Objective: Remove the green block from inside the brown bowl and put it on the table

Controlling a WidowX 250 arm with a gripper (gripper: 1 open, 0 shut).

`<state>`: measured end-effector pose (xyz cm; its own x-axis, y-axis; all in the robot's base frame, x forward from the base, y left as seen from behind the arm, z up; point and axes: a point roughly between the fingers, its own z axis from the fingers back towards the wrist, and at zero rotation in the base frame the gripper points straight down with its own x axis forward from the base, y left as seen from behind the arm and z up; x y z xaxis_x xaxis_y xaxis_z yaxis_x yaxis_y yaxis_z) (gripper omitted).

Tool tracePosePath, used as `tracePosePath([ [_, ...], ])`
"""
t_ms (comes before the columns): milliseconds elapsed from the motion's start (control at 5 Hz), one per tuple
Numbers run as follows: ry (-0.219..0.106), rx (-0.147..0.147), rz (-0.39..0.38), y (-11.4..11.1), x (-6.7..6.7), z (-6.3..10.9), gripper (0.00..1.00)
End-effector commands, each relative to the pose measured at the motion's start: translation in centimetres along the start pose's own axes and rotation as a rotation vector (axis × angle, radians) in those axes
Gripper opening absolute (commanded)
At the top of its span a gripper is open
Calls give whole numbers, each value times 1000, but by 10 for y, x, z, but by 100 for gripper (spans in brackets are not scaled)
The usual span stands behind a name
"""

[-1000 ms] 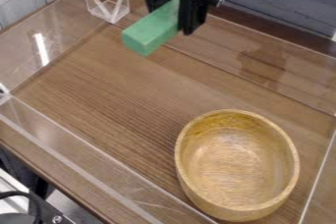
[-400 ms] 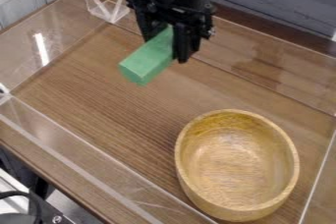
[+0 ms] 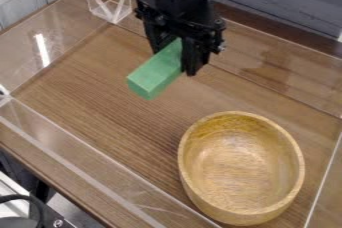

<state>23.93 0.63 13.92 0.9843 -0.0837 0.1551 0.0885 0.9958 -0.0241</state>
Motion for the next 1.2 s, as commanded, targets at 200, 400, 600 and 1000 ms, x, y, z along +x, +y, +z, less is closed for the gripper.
tracePosePath([
  [200,-66,24,34,66,-16,8,0],
  [400,-83,33,44,92,-18,15,0],
  [600,-85,40,34,91,-11,9,0],
  [1000,-80,41,14,79,-8,0,0],
])
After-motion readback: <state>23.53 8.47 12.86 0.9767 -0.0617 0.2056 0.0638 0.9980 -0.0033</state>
